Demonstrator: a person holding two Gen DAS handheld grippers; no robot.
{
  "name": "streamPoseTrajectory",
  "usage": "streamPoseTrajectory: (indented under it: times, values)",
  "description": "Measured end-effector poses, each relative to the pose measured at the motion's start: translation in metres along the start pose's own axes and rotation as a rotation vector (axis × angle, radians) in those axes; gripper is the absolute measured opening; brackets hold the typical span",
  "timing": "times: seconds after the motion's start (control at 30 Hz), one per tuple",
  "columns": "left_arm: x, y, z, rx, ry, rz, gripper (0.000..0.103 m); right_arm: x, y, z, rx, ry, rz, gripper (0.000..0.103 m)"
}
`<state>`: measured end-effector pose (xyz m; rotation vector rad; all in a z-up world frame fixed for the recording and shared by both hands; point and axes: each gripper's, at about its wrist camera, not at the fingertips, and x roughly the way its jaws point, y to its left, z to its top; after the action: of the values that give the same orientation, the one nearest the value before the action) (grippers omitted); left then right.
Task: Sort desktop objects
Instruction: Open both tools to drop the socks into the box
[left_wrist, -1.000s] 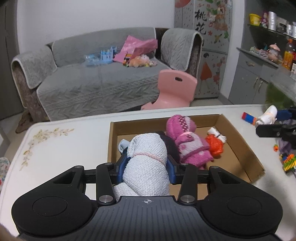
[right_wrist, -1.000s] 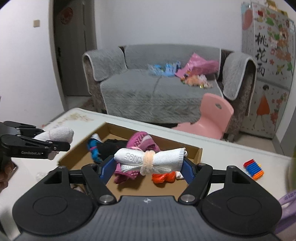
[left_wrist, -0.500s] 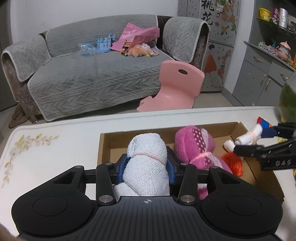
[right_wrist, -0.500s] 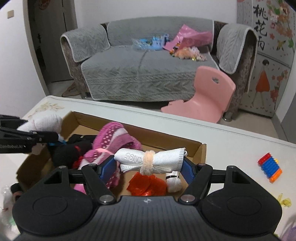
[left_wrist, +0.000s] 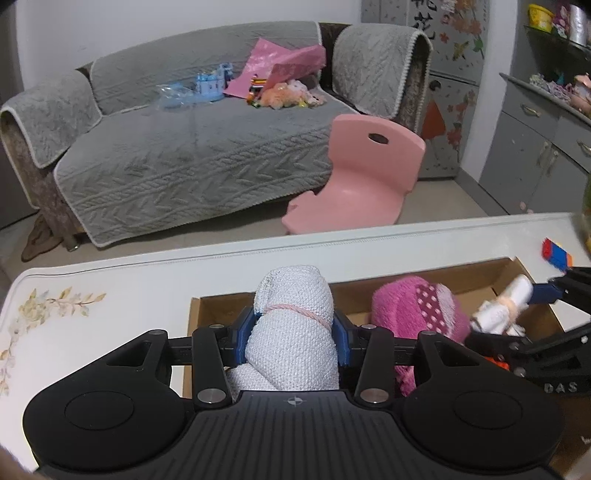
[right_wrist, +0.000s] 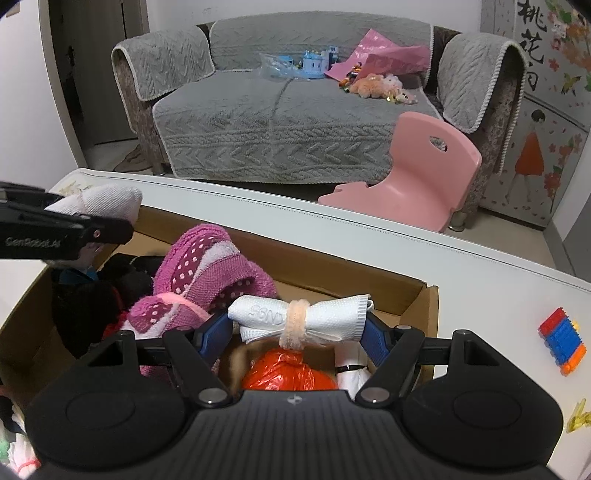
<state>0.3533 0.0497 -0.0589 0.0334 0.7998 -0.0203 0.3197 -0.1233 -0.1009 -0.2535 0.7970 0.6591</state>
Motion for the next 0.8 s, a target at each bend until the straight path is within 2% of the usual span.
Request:
streamPoseTrajectory:
  times: [0.13,0.27,0.37,0.43,0.5,0.67,0.8]
  values:
    - [0.008,0.009,0.002,-0.055,0.043,0.009,0.053,-0.001,0.0,0.001,-0.003,-0.012,-0.006,0.073]
    - [0.005,0.01,0.0,-0.034,0.038,0.019,0.056,-0.005,-0.001,-0.002,-0.003,-0.02,-0.009,0.073]
    - [-0.007,0.011,0.0,-0.038,0.011,0.018,0.059,-0.012,-0.001,-0.001,-0.001,-0.034,-0.009,0.074]
    - [-0.015,0.012,0.004,-0.044,-0.017,0.016,0.067,-0.02,-0.002,-0.002,0.007,-0.053,0.0,0.082]
    - [-0.022,0.012,0.007,-0.047,-0.045,0.007,0.072,-0.03,-0.001,-0.004,0.01,-0.077,0.009,0.084]
    - [-0.042,0.007,0.007,-0.051,-0.066,-0.027,0.07,-0.055,0.007,-0.011,-0.012,-0.108,0.034,0.084]
    - [-0.075,0.006,-0.015,-0.027,-0.103,-0.057,0.071,-0.08,0.015,-0.02,-0.028,-0.134,0.061,0.084]
